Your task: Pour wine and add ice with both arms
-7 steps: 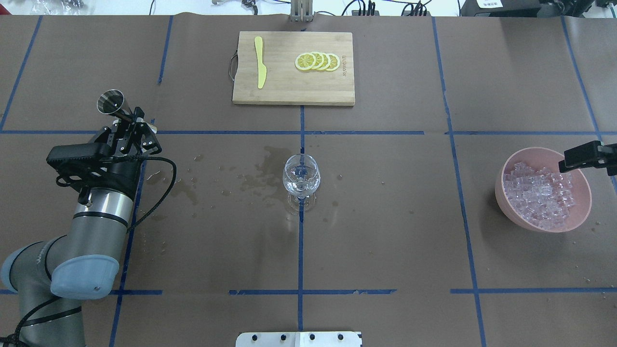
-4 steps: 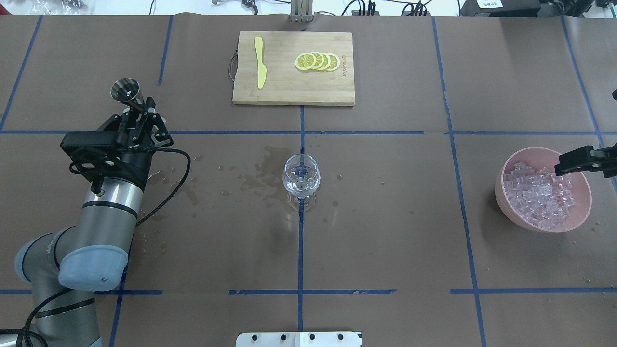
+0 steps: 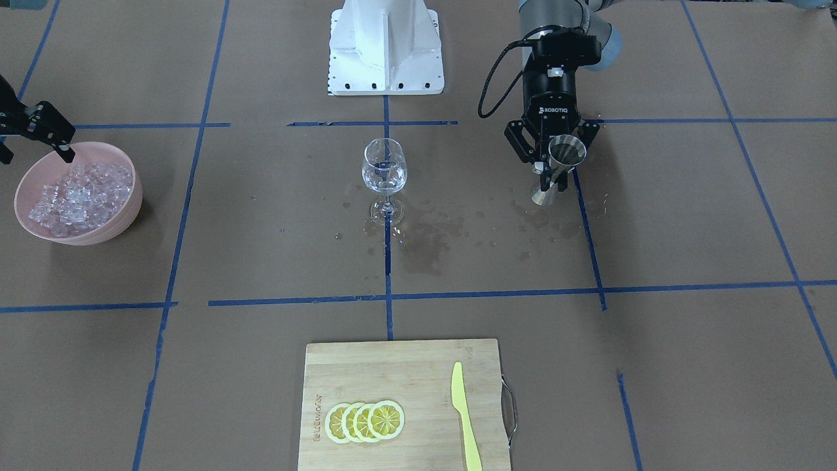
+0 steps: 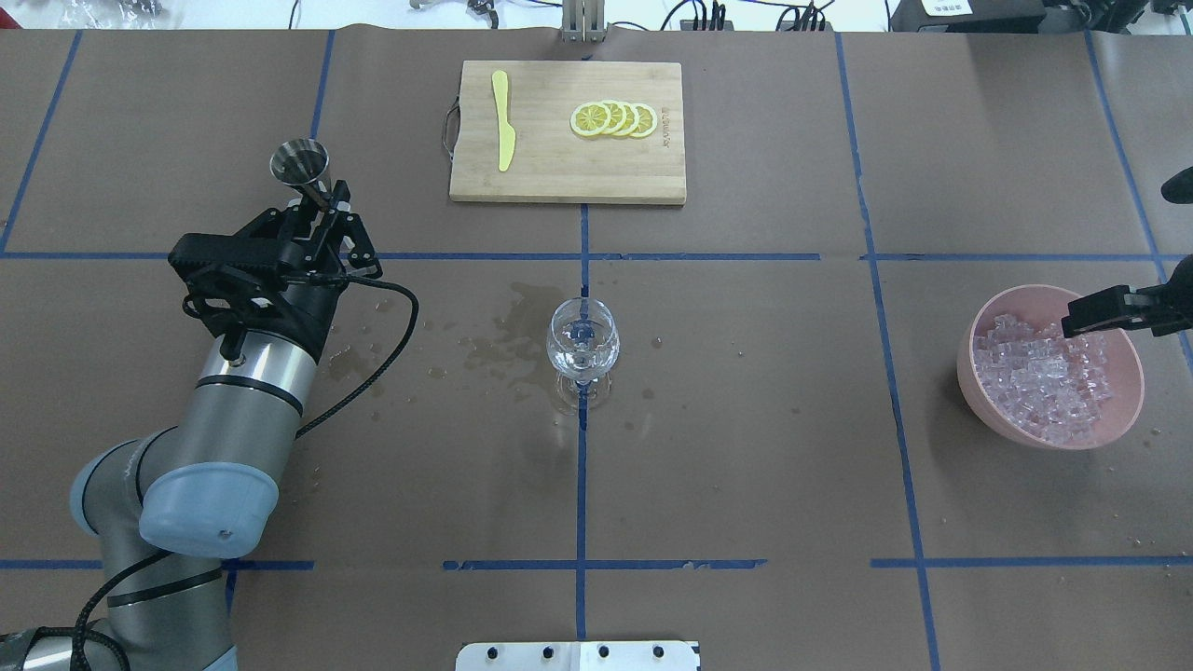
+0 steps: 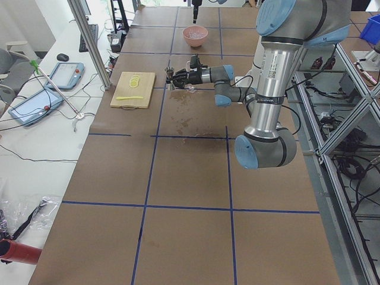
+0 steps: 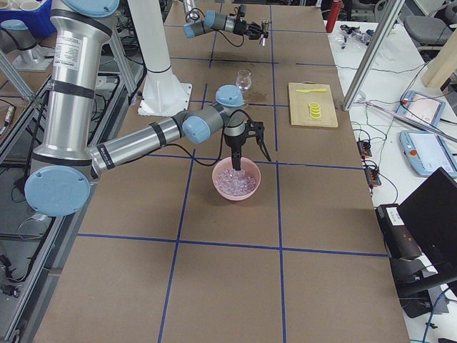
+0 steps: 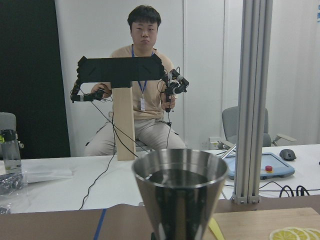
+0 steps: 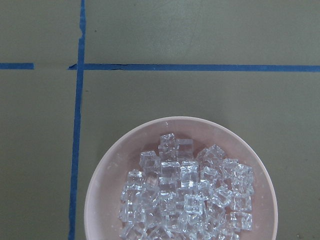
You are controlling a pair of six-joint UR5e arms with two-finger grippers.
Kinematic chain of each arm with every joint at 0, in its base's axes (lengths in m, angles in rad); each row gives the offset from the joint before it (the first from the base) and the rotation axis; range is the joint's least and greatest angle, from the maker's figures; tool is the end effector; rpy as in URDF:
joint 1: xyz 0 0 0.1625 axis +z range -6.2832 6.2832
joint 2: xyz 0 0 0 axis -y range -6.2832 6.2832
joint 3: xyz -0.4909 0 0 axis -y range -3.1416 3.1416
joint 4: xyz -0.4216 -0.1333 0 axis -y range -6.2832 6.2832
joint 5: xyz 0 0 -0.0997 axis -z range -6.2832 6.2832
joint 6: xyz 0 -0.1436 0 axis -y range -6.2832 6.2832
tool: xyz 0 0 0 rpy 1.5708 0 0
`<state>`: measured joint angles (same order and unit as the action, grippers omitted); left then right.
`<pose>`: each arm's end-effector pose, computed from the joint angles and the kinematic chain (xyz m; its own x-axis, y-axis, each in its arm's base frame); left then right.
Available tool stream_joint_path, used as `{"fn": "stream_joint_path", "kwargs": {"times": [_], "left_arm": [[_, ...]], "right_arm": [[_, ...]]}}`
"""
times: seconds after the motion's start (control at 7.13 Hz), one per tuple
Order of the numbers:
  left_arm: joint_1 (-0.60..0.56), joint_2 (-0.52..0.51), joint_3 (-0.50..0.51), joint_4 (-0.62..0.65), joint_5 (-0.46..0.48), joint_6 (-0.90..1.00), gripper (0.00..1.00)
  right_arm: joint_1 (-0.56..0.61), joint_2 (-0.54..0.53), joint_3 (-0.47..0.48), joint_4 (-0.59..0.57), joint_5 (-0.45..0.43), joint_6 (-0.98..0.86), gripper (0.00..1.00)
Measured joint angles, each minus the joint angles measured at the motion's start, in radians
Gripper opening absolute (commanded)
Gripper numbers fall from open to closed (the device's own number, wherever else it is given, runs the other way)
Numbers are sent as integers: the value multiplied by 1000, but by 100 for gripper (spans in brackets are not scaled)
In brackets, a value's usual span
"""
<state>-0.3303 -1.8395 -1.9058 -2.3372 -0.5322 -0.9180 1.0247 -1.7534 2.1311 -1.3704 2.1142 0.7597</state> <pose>0.4546 -0.4276 0.3133 0.7349 0.0739 -0.6741 0.6507 0.2030 0.7317 -0.1850 -0.4181 0.5382 0.7235 -0.0045 0.6903 -0.0873 0.9914 0.0980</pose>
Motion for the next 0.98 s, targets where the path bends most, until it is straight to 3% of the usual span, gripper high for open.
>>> {"fn": "stream_joint_path", "kwargs": {"times": [0.98], "left_arm": [[49, -114, -14, 6, -72, 189, 0]], "right_arm": [[-2, 0, -13, 13, 6, 3, 100]]}}
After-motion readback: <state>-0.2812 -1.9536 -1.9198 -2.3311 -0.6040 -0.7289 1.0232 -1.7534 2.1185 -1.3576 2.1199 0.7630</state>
